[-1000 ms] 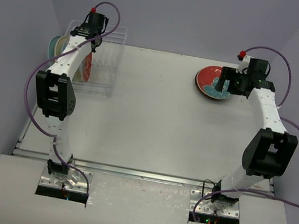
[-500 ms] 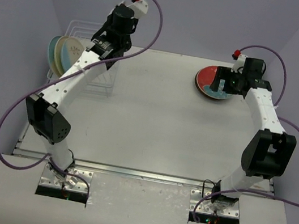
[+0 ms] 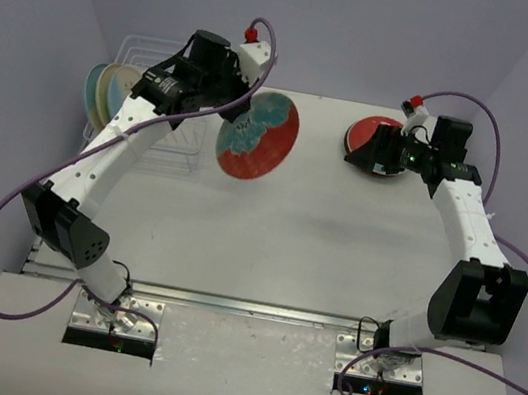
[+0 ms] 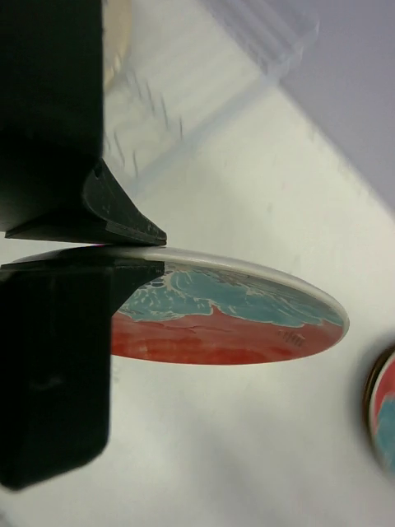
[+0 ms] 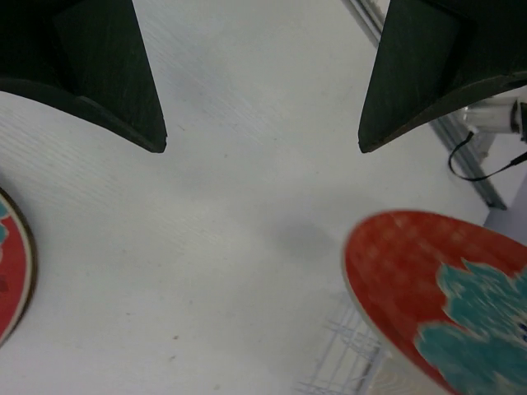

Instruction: Unload the plates from the dish rack

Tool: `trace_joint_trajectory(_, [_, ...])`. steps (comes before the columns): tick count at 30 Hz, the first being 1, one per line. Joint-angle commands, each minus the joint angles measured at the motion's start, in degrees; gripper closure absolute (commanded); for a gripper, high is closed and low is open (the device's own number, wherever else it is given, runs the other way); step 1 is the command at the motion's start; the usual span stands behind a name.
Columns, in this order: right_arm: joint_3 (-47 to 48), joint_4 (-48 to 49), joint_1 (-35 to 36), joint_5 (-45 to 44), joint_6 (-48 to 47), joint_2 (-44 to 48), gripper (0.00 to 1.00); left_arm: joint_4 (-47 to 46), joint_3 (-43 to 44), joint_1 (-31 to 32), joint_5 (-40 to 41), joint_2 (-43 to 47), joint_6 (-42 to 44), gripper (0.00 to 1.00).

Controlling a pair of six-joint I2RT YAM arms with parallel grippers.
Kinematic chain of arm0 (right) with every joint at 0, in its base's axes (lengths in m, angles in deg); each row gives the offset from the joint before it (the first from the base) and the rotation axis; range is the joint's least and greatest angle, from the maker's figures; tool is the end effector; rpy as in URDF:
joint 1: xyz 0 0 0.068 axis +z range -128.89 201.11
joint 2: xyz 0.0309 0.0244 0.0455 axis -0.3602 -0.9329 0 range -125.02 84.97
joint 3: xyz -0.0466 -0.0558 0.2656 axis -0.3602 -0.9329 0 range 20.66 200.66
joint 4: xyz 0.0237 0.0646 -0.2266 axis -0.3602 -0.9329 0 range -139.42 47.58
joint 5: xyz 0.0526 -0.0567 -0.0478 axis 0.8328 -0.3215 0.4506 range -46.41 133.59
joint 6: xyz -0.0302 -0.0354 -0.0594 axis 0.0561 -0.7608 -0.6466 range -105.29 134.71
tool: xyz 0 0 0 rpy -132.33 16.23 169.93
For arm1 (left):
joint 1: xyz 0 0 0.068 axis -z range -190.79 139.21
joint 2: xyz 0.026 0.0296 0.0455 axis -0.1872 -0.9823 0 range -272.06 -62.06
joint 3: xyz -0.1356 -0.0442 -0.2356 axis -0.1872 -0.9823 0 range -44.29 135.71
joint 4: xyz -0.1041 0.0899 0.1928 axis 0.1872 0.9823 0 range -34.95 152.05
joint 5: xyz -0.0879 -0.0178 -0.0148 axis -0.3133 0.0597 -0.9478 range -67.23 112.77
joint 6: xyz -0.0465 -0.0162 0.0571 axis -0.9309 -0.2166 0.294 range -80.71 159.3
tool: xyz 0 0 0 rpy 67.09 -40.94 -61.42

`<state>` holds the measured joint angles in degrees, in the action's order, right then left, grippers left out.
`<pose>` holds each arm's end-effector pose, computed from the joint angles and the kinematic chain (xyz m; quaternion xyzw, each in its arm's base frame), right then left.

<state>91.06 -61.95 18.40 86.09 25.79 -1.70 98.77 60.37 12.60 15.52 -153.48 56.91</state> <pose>0.3308 0.0273 0.3052 -0.0643 0.8436 0.3527 0.3998 0.3122 -0.1438 0.4190 0.3328 0.8005 -0.0798 0.4920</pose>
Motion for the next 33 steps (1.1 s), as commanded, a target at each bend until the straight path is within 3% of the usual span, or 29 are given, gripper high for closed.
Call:
trace_joint_trajectory(1, [-1.9,5.9,1.0,12.8,1.8,2.3,0.02,-1.2,-0.7,0.8,-29.0,1.7,-5.2,1.00])
trace_joint_trajectory(7, [-3.4,-1.1,6.1,17.2,-6.6,3.5,0.11,3.1,-0.8,0.8,-40.3,-1.8,-4.2,1.00])
trace_joint_trajectory(18, [-5.8,-8.8,13.9,19.4,-17.6,6.1,0.28,6.4,0.3,0.9,-42.9,-5.0,-1.6,1.00])
trace_joint_trajectory(26, [-5.6,-12.5,16.6,13.5,-22.2,3.7,0.59,5.2,0.5,0.9,-44.7,-4.0,-0.4,1.00])
trace_joint_trajectory(29, [-4.4,-15.5,17.9,10.0,-22.9,1.1,0.93,5.4,1.5,0.9,-45.0,-3.8,0.0,1.00])
trace_joint_trajectory(30, [-4.0,-16.3,17.9,9.8,-22.9,0.9,0.99,5.4,1.5,0.8,-45.0,-3.7,0.1,1.00])
trace_joint_trajectory(33, [-2.3,-17.8,17.9,10.2,-22.1,-0.9,1.00,5.3,1.6,0.9,-44.8,-3.3,0.2,1.00])
